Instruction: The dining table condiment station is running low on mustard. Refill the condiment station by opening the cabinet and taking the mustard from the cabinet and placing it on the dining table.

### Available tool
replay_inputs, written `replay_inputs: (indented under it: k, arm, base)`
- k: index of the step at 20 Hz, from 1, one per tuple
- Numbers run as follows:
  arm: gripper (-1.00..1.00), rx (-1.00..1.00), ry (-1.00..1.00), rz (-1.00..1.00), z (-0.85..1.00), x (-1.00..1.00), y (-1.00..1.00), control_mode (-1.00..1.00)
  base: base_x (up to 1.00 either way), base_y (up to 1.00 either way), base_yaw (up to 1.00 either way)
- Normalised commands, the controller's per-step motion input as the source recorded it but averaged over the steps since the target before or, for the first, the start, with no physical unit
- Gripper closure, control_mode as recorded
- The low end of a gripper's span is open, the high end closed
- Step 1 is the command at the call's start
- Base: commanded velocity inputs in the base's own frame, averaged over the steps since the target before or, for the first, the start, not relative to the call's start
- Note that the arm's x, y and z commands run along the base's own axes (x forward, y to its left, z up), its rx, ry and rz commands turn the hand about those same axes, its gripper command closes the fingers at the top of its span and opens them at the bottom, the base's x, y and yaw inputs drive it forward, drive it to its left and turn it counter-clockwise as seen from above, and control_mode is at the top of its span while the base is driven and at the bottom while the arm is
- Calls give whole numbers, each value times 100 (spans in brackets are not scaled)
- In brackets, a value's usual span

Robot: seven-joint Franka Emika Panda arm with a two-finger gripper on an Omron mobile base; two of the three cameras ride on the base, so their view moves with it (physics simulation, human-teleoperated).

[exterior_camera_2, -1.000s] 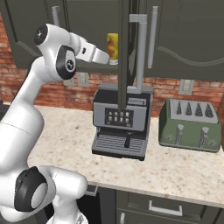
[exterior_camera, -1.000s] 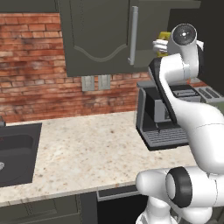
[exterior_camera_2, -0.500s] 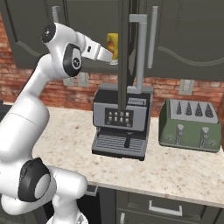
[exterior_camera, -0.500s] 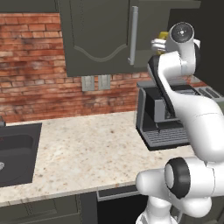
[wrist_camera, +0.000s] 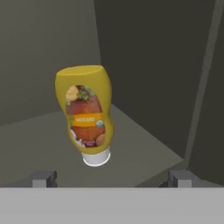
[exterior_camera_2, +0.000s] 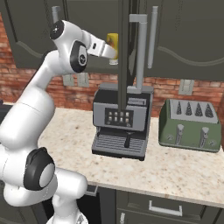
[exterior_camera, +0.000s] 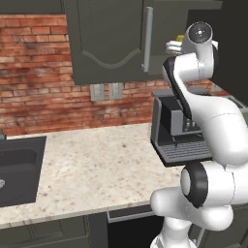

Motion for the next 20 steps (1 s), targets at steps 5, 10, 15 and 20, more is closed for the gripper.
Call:
replay_inputs:
  k: [5, 10, 15, 20]
  arm:
    - [-100, 0, 0, 3, 0, 21, -8, -100]
    - [-100, 0, 0, 2, 0, 21, -2, -100]
    - [-100, 0, 0, 1, 0, 21, 0, -100]
    - [-100, 0, 0, 1, 0, 21, -1, -100]
  base:
    - [0, 0, 0]
    - [0, 0, 0]
    - [0, 0, 0]
    - [0, 0, 0]
